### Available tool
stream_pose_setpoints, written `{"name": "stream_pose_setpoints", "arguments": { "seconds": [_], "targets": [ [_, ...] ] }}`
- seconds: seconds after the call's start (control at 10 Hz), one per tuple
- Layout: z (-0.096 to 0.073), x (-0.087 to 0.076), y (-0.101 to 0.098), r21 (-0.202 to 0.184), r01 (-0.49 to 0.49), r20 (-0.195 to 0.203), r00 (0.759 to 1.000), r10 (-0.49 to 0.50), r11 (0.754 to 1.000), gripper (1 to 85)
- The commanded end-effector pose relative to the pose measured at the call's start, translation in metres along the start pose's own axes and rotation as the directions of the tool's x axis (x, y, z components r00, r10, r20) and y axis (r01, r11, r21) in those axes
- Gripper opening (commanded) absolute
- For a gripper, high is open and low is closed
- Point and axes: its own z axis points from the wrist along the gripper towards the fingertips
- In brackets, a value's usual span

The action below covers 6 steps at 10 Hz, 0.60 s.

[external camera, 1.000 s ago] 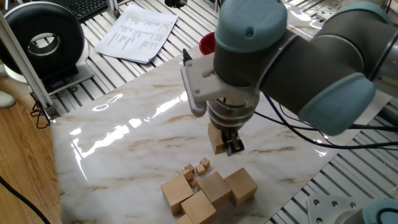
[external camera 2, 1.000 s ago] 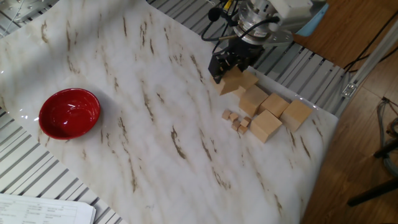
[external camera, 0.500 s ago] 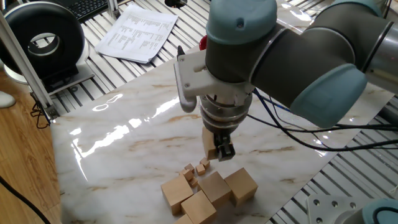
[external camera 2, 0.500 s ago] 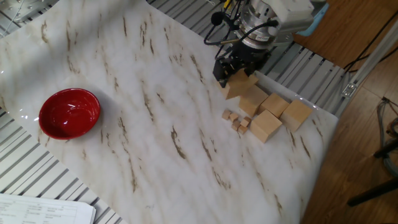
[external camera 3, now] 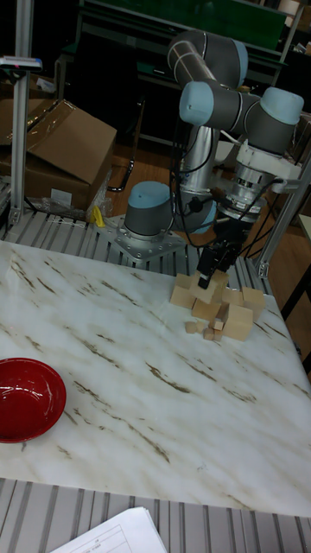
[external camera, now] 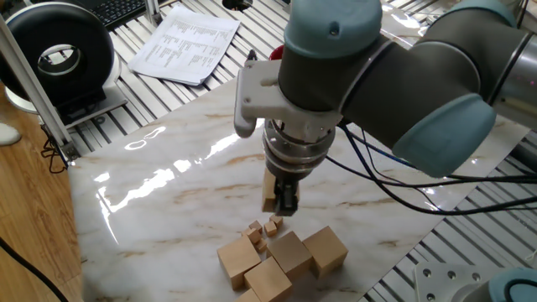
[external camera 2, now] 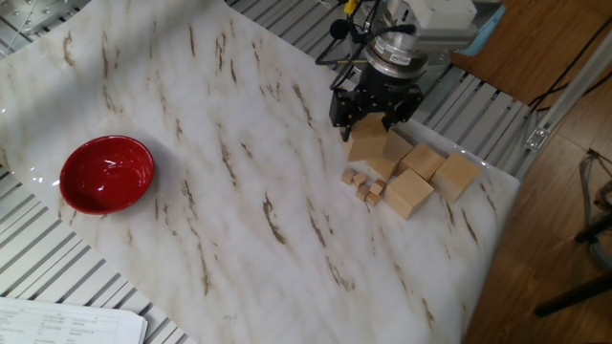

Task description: Stack the blocks into a pyramid shape

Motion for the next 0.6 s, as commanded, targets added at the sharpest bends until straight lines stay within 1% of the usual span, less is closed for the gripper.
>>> {"name": "stream_pose_setpoints", "arguments": {
  "seconds": [0.0, 0.1, 0.4, 0.5],
  "targets": [
    [-0.002, -0.023, -0.009, 0.02, -0.139, 0.091, 0.986, 0.137, 0.99, 1.0],
    [-0.003, -0.028, -0.011, 0.023, -0.166, 0.113, 0.98, 0.163, 0.986, 1.0],
    [-0.006, -0.041, -0.026, 0.065, -0.209, 0.176, 0.965, 0.195, 0.976, 1.0],
    [-0.005, -0.04, -0.025, 0.06, -0.213, 0.168, 0.965, 0.201, 0.975, 1.0]
  ]
}}
